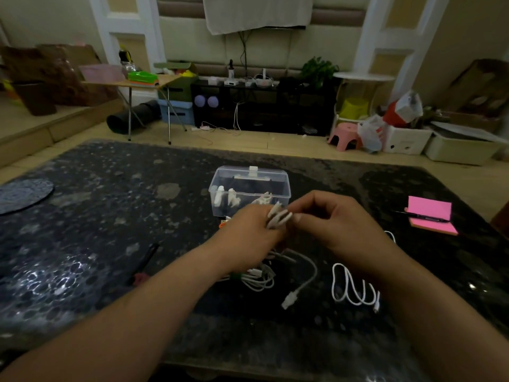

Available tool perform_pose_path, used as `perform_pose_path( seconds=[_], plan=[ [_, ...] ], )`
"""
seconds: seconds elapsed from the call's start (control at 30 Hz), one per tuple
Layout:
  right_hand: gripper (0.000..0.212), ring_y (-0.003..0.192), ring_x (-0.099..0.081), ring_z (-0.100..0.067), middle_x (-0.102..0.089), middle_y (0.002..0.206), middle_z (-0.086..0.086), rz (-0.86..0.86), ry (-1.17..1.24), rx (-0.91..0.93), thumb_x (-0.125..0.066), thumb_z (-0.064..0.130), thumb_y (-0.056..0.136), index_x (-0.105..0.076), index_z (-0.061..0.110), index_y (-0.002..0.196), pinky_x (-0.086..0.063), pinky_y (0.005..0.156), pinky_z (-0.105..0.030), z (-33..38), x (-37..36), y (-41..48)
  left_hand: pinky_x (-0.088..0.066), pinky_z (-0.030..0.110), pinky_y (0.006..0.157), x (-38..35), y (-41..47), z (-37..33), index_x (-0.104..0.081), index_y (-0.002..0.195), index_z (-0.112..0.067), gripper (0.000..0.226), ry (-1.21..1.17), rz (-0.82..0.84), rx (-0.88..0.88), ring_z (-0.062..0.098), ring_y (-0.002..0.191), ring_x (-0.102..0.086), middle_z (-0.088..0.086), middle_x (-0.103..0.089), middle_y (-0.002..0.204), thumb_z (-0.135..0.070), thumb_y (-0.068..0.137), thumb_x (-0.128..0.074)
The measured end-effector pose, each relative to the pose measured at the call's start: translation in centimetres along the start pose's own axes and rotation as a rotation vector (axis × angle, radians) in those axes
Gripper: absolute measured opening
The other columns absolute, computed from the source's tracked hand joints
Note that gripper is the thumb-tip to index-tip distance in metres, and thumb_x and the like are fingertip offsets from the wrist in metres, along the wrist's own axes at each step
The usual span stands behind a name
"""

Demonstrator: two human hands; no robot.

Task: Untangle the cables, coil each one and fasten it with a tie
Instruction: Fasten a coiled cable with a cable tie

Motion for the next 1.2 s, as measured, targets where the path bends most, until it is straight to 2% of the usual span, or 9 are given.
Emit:
perform_pose_path(
  seconds=[0.1,0.23,0.37,0.53,0.63,0.77,0.9,1.0,1.2],
  plan=[
    [0.010,0.096,-0.071,-0.005,-0.076,0.101,0.010,-0.044,-0.074,-0.037,-0.069,0.028,0.100,-0.073,0.034,0.107,-0.058,0.086,-0.031,-0.7,0.4,0.6,-0.049,0.030,0.071,1.1,-0.2,-0.3,-0.070,0.084,-0.020,0.042,-0.147,-0.170,0.010,0.004,0.072,-0.063,-0.003,-0.072,0.081,-0.047,0.109,-0.049],
    [0.027,0.095,-0.070,-0.003,-0.074,0.107,0.012,0.106,-0.240,-0.190,-0.072,0.046,0.096,-0.066,0.034,0.120,-0.058,0.085,-0.030,-2.6,-1.4,0.4,-0.058,0.053,0.091,1.6,0.1,0.2,-0.068,0.085,-0.011,0.043,-0.501,-0.296,0.005,0.032,0.078,-0.070,0.009,-0.064,0.067,-0.042,0.109,-0.050],
    [0.033,0.085,-0.067,-0.009,-0.069,0.093,0.008,-0.019,-0.398,-0.193,-0.076,0.041,0.093,-0.057,0.028,0.117,-0.055,0.081,-0.036,-3.9,-2.6,0.1,-0.059,0.042,0.070,1.9,0.3,0.4,-0.061,0.084,-0.012,0.036,-0.862,-0.347,0.026,0.019,0.058,-0.049,0.002,-0.039,0.058,-0.037,0.109,-0.053],
    [0.016,0.072,-0.066,-0.008,-0.068,0.077,0.007,-0.125,-0.385,-0.212,-0.072,0.043,0.097,-0.063,0.031,0.099,-0.045,0.061,-0.027,-4.1,-2.0,0.4,-0.028,0.025,0.047,2.8,0.0,-0.5,-0.057,0.085,-0.013,0.036,-1.069,-0.302,0.076,0.013,0.053,-0.027,0.001,-0.030,0.058,-0.039,0.108,-0.052],
    [0.021,0.067,-0.065,-0.005,-0.069,0.071,0.007,-0.070,-0.388,-0.176,-0.069,0.040,0.100,-0.071,0.027,0.083,-0.046,0.061,-0.028,-3.8,-1.8,0.5,-0.028,0.022,0.044,2.7,-0.1,0.2,-0.059,0.089,-0.013,0.032,-0.939,-0.277,0.102,0.011,0.052,-0.032,0.001,-0.039,0.064,-0.039,0.108,-0.054],
    [0.015,0.066,-0.069,-0.011,-0.073,0.074,0.002,-0.113,-0.209,-0.101,-0.070,0.034,0.100,-0.072,0.026,0.087,-0.057,0.064,-0.035,-2.7,-1.7,0.4,-0.044,0.026,0.052,1.8,-0.3,1.3,-0.066,0.090,-0.020,0.030,-0.360,-0.150,0.134,0.009,0.056,-0.053,-0.004,-0.059,0.067,-0.044,0.107,-0.058],
    [0.008,0.069,-0.075,-0.021,-0.077,0.077,-0.009,-0.009,0.024,-0.144,-0.068,0.019,0.101,-0.072,0.013,0.097,-0.061,0.065,-0.031,-1.8,-2.0,0.2,-0.059,0.054,0.087,0.3,-0.5,1.0,-0.072,0.099,-0.021,0.034,-0.167,0.039,0.058,0.027,0.087,-0.070,0.006,-0.074,0.092,-0.050,0.106,-0.055],
    [0.009,0.072,-0.075,-0.026,-0.078,0.080,-0.017,-0.005,0.281,-0.183,-0.067,0.009,0.099,-0.069,0.001,0.100,-0.064,0.070,-0.035,-2.0,-2.3,0.4,-0.055,0.064,0.090,0.3,-0.7,0.4,-0.066,0.102,-0.021,0.037,-0.172,0.047,0.051,0.038,0.094,-0.069,0.017,-0.072,0.100,-0.055,0.105,-0.051],
    [0.013,0.077,-0.073,-0.036,-0.076,0.090,-0.023,0.073,0.486,-0.203,-0.074,0.017,0.087,-0.073,0.005,0.090,-0.060,0.074,-0.045,-2.1,-2.7,0.0,-0.058,0.036,0.067,-0.3,-1.2,0.0,-0.063,0.117,-0.011,0.013,-0.228,0.259,0.026,0.022,0.072,-0.066,0.013,-0.068,0.084,-0.020,0.107,-0.062]
  ],
)
Point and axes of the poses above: each hand's wrist, its own y-axis towards the middle knuckle, its own x-axis out of the back of the hand, z = x × y, the point moved 2 cm from there along y, towards the middle knuckle
